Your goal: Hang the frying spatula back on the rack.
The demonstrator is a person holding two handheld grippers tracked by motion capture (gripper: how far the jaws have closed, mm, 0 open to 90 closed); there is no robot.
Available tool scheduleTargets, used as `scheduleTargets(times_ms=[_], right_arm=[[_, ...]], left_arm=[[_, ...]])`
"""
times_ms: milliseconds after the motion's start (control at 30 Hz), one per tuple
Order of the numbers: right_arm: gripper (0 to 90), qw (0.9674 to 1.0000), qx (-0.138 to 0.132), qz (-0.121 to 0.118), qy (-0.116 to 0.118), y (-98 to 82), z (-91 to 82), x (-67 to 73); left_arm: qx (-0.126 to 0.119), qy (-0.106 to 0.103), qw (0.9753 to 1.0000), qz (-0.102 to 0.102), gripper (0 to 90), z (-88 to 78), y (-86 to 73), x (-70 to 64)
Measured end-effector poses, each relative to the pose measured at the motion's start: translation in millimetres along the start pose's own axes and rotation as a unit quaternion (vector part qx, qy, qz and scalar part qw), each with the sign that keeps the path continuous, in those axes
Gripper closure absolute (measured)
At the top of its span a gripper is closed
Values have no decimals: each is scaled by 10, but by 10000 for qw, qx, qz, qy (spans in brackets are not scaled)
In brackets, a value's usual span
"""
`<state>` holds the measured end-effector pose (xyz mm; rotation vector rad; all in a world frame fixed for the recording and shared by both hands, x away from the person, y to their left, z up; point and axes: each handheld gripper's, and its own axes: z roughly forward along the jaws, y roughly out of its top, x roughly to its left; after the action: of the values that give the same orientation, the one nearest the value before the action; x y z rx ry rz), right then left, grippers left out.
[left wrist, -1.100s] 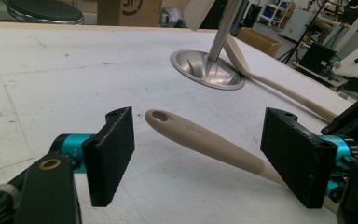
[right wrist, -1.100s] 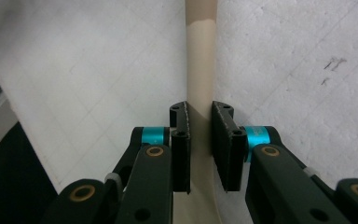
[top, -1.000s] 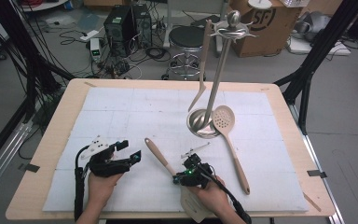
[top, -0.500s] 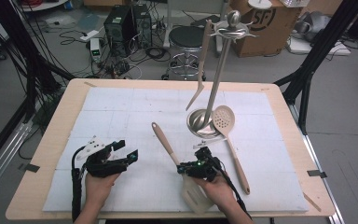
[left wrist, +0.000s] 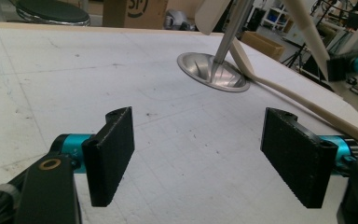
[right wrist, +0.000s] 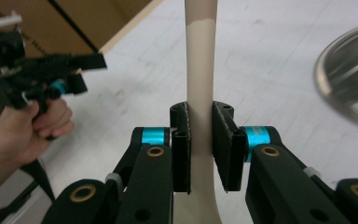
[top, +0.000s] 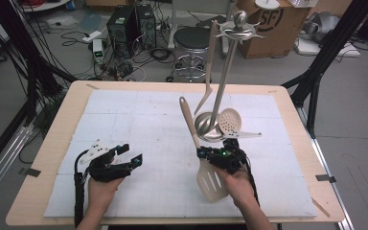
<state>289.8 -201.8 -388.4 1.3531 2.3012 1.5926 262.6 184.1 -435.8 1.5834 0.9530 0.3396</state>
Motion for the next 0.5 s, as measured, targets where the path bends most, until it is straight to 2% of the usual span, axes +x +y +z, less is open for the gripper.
scheduleTargets(times_ms=[100,233,500], right_arm=[[788,9995,-304,74,-92,62,-96,-39],[787,9975,-656,29,-264,163,-230,-50],[787,9928,-1164,159,-254,297,-434,-93]], left_arm=[[-12,-4,10000,-1,264,-4,1,2],[-25,10,10000,-13,264,2,0,0],[-22,8,10000,-23,263,-3,0,4]])
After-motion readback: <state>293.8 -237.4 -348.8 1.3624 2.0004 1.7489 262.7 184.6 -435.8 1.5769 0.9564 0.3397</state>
